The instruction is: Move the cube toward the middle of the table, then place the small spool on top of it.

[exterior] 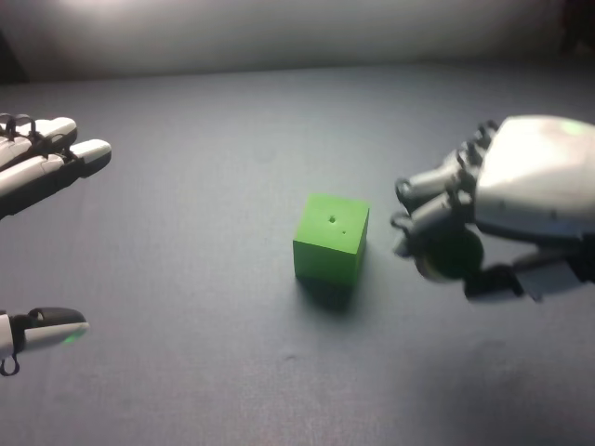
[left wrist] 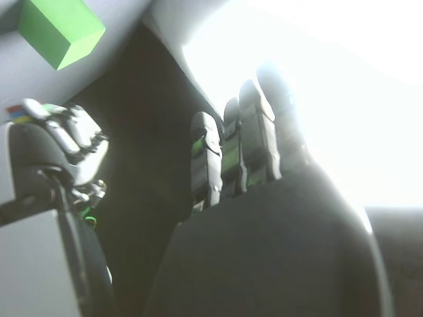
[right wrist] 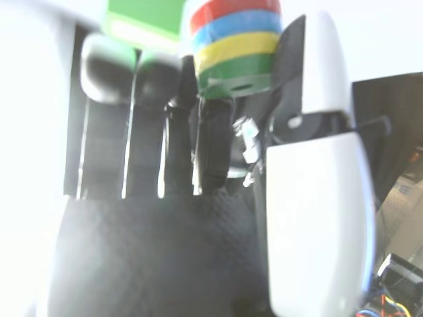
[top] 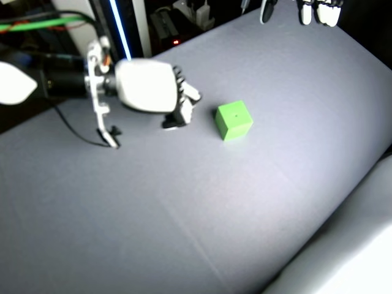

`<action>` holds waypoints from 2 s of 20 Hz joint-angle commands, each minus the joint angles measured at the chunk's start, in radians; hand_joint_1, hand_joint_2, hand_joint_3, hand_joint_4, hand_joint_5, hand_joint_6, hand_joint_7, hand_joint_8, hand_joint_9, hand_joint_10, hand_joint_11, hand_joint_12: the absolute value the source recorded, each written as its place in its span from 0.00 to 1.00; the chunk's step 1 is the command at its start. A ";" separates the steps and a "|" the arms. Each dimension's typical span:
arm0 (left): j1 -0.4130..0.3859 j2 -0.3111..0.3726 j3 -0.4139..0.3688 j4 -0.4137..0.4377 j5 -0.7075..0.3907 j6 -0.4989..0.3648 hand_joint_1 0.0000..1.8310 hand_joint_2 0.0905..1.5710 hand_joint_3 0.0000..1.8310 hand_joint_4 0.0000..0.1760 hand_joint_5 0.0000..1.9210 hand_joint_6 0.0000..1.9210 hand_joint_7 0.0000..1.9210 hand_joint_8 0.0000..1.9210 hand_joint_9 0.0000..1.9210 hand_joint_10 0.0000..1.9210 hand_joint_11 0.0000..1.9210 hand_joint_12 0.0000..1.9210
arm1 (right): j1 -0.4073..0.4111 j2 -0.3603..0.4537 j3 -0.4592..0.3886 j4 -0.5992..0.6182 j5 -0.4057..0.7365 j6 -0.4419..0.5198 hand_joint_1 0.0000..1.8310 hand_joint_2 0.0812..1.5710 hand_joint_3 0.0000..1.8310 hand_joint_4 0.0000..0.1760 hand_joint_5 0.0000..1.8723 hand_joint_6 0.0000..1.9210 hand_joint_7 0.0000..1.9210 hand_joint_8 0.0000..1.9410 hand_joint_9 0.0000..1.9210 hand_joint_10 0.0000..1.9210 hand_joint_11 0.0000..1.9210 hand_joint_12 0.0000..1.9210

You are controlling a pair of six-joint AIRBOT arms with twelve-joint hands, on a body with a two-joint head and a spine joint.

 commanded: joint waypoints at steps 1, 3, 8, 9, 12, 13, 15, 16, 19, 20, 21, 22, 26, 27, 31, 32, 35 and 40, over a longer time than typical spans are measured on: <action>-0.001 -0.002 0.001 -0.007 -0.122 -0.004 0.51 0.55 0.00 0.48 0.15 0.00 0.09 0.00 0.08 0.00 0.00 0.33 | 0.031 -0.009 0.015 0.053 0.100 -0.005 0.68 0.70 0.00 0.00 0.54 0.38 0.47 0.69 0.41 0.66 0.34 0.77; -0.001 -0.006 0.004 -0.007 -0.120 -0.008 0.50 0.57 0.00 0.53 0.13 0.00 0.08 0.00 0.06 0.00 0.00 0.32 | 0.078 -0.041 0.045 0.055 0.090 -0.006 0.70 0.68 0.00 0.00 0.59 0.26 0.53 0.62 0.47 0.56 0.36 0.78; -0.001 -0.009 0.008 -0.007 -0.121 -0.011 0.50 0.57 0.00 0.57 0.12 0.00 0.08 0.00 0.07 0.00 0.00 0.32 | 0.162 -0.131 0.100 0.054 0.008 -0.070 0.69 0.69 0.00 0.00 0.67 0.16 0.43 0.71 0.38 0.67 0.29 0.89; -0.001 -0.009 0.009 -0.007 -0.120 -0.012 0.51 0.57 0.00 0.53 0.13 0.00 0.08 0.00 0.07 0.00 0.00 0.32 | 0.169 -0.149 0.113 0.054 -0.003 -0.070 0.68 0.69 0.00 0.00 0.63 0.34 0.43 0.60 0.36 0.52 0.25 0.79; -0.001 -0.012 0.011 -0.007 -0.117 -0.014 0.51 0.57 0.00 0.55 0.13 0.00 0.08 0.00 0.07 0.00 0.00 0.32 | 0.188 -0.183 0.142 0.054 -0.036 -0.071 0.70 0.65 0.00 0.00 0.70 0.13 0.54 0.55 0.43 0.59 0.23 0.85; -0.001 -0.013 0.012 -0.007 -0.117 -0.016 0.50 0.58 0.00 0.52 0.13 0.00 0.08 0.00 0.07 0.00 0.00 0.33 | 0.192 -0.192 0.148 0.054 -0.042 -0.073 0.70 0.65 0.00 0.00 0.70 0.09 0.54 0.58 0.46 0.67 0.32 0.93; -0.001 -0.013 0.012 -0.007 -0.117 -0.017 0.49 0.57 0.00 0.52 0.12 0.00 0.07 0.00 0.07 0.00 0.00 0.33 | 0.196 -0.210 0.156 0.044 -0.054 -0.076 0.70 0.65 0.00 0.00 0.71 0.06 0.55 0.57 0.47 0.67 0.38 0.85; -0.001 -0.013 0.012 -0.007 -0.117 -0.017 0.50 0.57 0.00 0.50 0.12 0.00 0.07 0.00 0.07 0.00 0.00 0.34 | 0.196 -0.214 0.157 0.040 -0.056 -0.076 0.70 0.64 0.00 0.00 0.73 0.07 0.56 0.52 0.47 0.64 0.38 0.80; -0.001 -0.013 0.012 -0.007 -0.118 -0.017 0.51 0.58 0.00 0.53 0.11 0.00 0.06 0.00 0.07 0.00 0.00 0.39 | 0.196 -0.220 0.160 0.038 -0.062 -0.078 0.70 0.66 0.00 0.00 0.75 0.02 0.49 0.65 0.44 0.72 0.35 0.90; -0.001 -0.013 0.012 -0.007 -0.118 -0.018 0.51 0.58 0.00 0.52 0.11 0.00 0.06 0.00 0.07 0.00 0.00 0.40 | 0.196 -0.223 0.162 0.035 -0.065 -0.078 0.67 0.60 0.00 0.00 0.78 0.03 0.49 0.63 0.44 0.78 0.37 0.93; -0.001 -0.013 0.012 -0.007 -0.118 -0.018 0.51 0.58 0.00 0.51 0.11 0.00 0.06 0.00 0.07 0.00 0.00 0.41 | 0.196 -0.228 0.163 0.030 -0.070 -0.078 0.67 0.59 0.00 0.00 0.79 0.03 0.52 0.64 0.46 0.82 0.40 0.94; -0.001 -0.012 0.013 -0.007 -0.119 -0.019 0.51 0.58 0.00 0.51 0.11 0.00 0.06 0.00 0.07 0.00 0.00 0.41 | 0.196 -0.233 0.164 0.024 -0.076 -0.078 0.67 0.59 0.00 0.00 0.79 0.03 0.52 0.64 0.46 0.82 0.40 0.94; -0.001 -0.012 0.012 -0.007 -0.120 -0.021 0.51 0.58 0.00 0.41 0.11 0.00 0.06 0.00 0.08 0.00 0.00 0.41 | 0.195 -0.273 0.186 0.016 -0.110 -0.078 0.67 0.59 0.00 0.00 0.80 0.01 0.55 0.51 0.48 0.70 0.36 0.86; -0.001 -0.012 0.013 -0.007 -0.120 -0.022 0.52 0.59 0.00 0.36 0.11 0.00 0.06 0.00 0.08 0.00 0.00 0.40 | 0.195 -0.281 0.191 0.013 -0.118 -0.078 0.70 0.62 0.00 0.00 0.77 0.00 0.58 0.50 0.48 0.63 0.35 0.83; -0.002 -0.013 0.015 -0.007 -0.120 -0.024 0.52 0.58 0.00 0.23 0.13 0.00 0.06 0.00 0.08 0.00 0.00 0.41 | 0.195 -0.292 0.201 0.011 -0.127 -0.083 0.67 0.60 0.00 0.00 0.74 0.12 0.52 0.49 0.45 0.67 0.38 0.85; -0.002 -0.014 0.015 -0.007 -0.120 -0.025 0.51 0.59 0.00 0.51 0.11 0.00 0.06 0.00 0.08 0.00 0.00 0.42 | 0.195 -0.292 0.202 0.011 -0.127 -0.083 0.59 0.57 0.00 0.00 0.44 0.01 0.33 0.34 0.33 0.53 0.27 0.79; -0.002 -0.015 0.016 -0.007 -0.120 -0.027 0.53 0.58 0.00 0.47 0.11 0.00 0.06 0.00 0.08 0.00 0.00 0.40 | 0.195 -0.292 0.203 0.011 -0.127 -0.083 0.52 0.55 0.00 0.48 0.23 0.00 0.26 0.02 0.25 0.21 0.08 0.65; -0.002 -0.017 0.018 -0.008 -0.122 -0.028 0.52 0.59 0.00 0.48 0.12 0.00 0.07 0.00 0.08 0.00 0.00 0.41 | 0.195 -0.291 0.202 0.012 -0.126 -0.083 0.49 0.51 0.00 0.99 0.06 0.00 0.13 0.00 0.16 0.00 0.00 0.47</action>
